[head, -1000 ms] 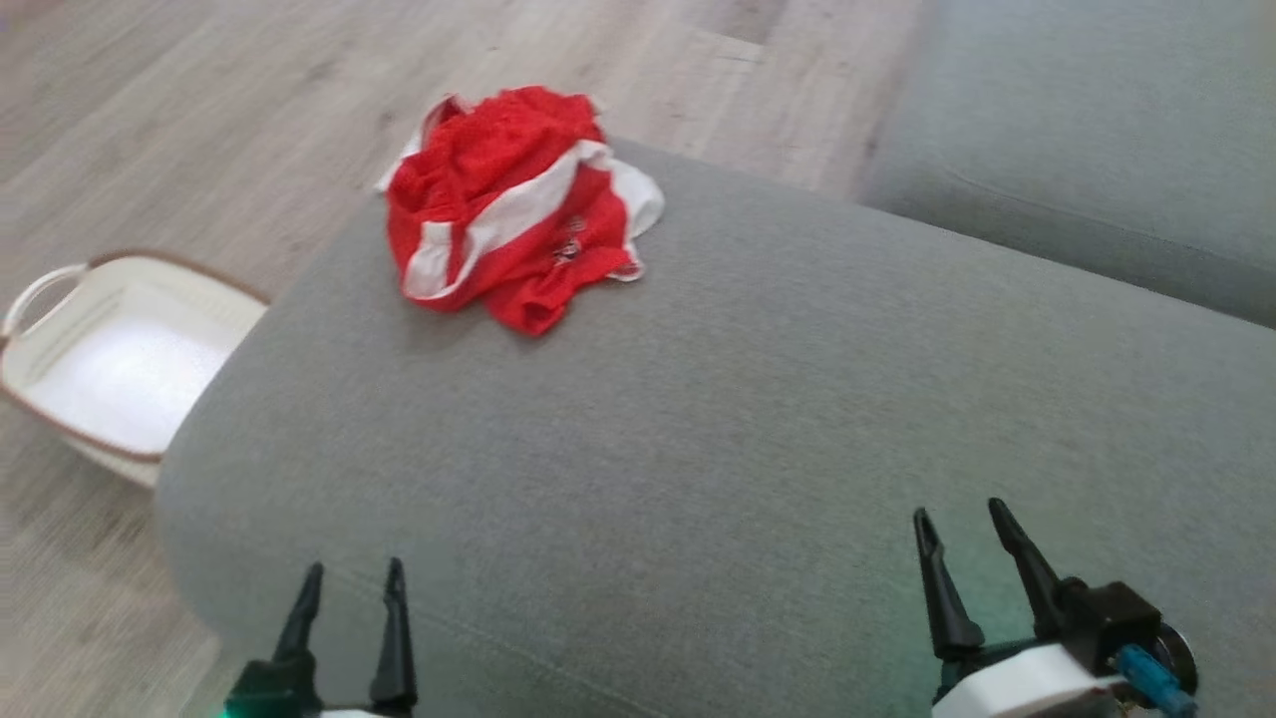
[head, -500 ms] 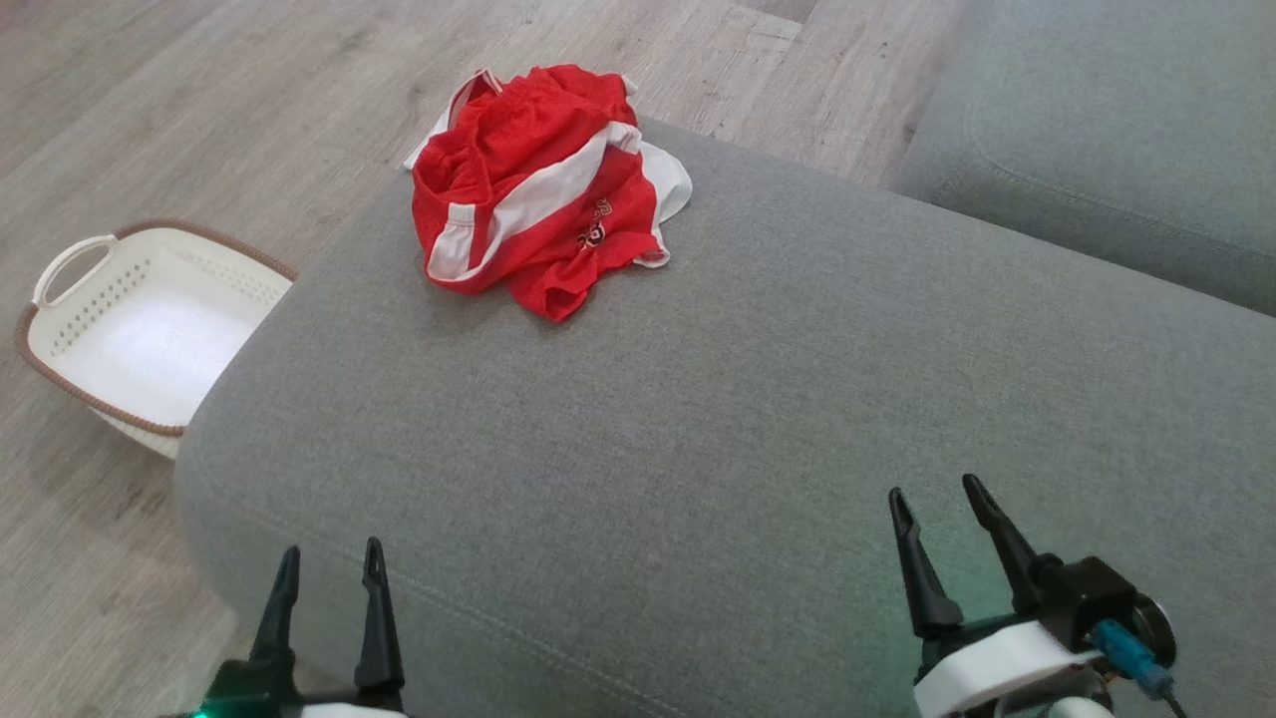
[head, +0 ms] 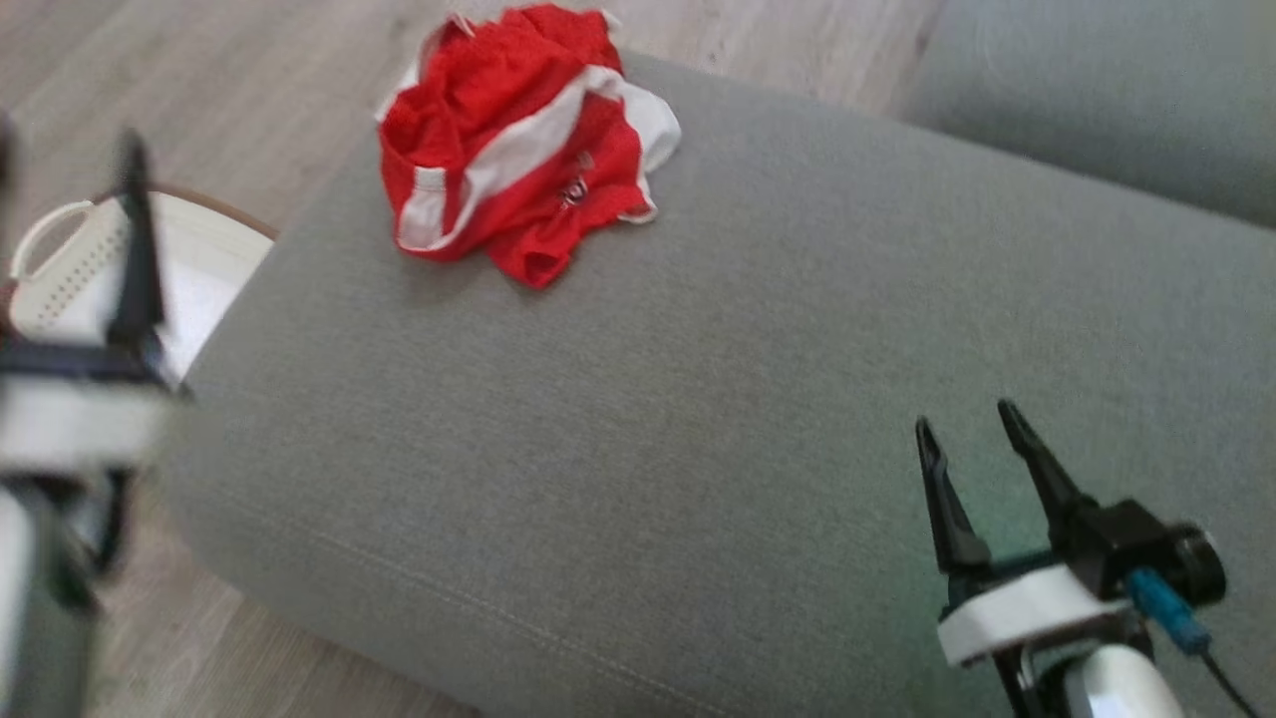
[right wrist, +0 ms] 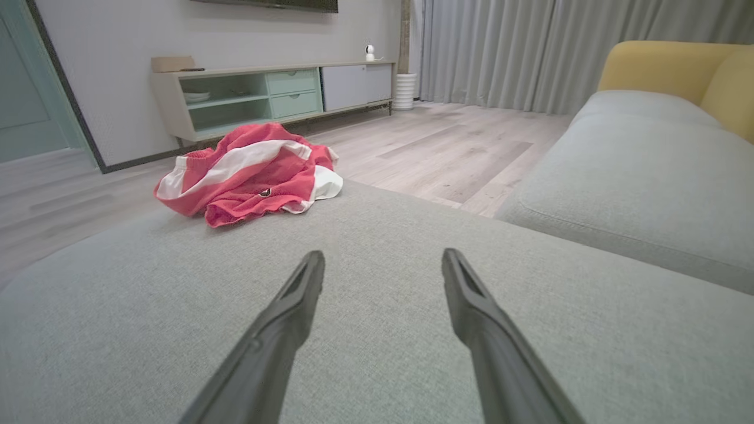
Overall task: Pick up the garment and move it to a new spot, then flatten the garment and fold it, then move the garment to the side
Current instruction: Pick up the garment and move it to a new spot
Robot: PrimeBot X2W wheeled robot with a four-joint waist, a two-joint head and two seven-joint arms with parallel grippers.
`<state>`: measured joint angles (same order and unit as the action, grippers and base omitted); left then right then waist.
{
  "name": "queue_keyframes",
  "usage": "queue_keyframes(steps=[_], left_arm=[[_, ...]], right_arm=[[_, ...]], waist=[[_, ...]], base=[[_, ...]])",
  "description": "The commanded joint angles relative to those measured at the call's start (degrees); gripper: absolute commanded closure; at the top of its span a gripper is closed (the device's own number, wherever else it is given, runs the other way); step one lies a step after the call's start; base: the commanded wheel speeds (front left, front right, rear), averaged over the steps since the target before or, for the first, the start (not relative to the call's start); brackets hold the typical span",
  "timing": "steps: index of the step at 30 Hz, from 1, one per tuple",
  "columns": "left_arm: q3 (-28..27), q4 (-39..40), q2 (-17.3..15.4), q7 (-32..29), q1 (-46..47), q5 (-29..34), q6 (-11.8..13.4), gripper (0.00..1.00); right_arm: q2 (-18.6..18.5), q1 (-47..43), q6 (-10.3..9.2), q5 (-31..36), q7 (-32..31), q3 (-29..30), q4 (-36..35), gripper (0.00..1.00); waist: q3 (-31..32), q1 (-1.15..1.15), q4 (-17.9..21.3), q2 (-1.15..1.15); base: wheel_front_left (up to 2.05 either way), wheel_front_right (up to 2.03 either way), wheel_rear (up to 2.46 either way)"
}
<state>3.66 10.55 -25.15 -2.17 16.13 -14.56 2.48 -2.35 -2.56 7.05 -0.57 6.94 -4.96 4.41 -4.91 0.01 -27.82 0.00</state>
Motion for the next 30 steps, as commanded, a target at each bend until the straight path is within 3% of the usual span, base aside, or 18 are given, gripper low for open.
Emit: queue_keyframes(steps=[1, 6, 10, 19, 30], left_arm=[[-2.69, 0.63, -2.91, -0.82, 4.84, -0.2, -0.7, 0.0], [-2.11, -11.71, -8.51, -5.08, 19.15, -1.98, -6.3, 0.0], [0.69, -23.89, -9.96, -7.47, 25.79, -2.53, -8.29, 0.0], [8.13, -40.15, -8.64, -7.65, 32.31, -5.1, -9.82, 0.0], [20.73, -45.82, -9.77, -9.26, 33.61, -13.1, -9.95, 0.0]], right_arm=[[-0.53, 3.52, 0.44, 0.75, -0.37, -1.43, -2.72, 0.0], [-0.53, 6.51, 0.44, 2.46, -3.22, -2.83, -5.97, 0.0], [-0.53, 8.5, 0.44, 4.16, -5.01, -3.94, -8.13, 0.0], [-0.53, 9.97, 0.44, 6.97, -7.84, -4.28, -12.36, 0.0], [-0.53, 9.01, 0.44, 8.57, -9.28, -3.2, -15.08, 0.0]], waist=[[-2.72, -0.01, 2.32, 0.0], [-7.41, -0.01, 6.01, 0.0], [-11.04, -0.01, 8.55, 0.0], [-18.09, -0.01, 11.91, 0.0], [-22.16, -0.01, 12.52, 0.0]], base=[[0.0, 0.0, 0.0], [0.0, 0.0, 0.0], [0.0, 0.0, 0.0], [0.0, 0.0, 0.0], [0.0, 0.0, 0.0]])
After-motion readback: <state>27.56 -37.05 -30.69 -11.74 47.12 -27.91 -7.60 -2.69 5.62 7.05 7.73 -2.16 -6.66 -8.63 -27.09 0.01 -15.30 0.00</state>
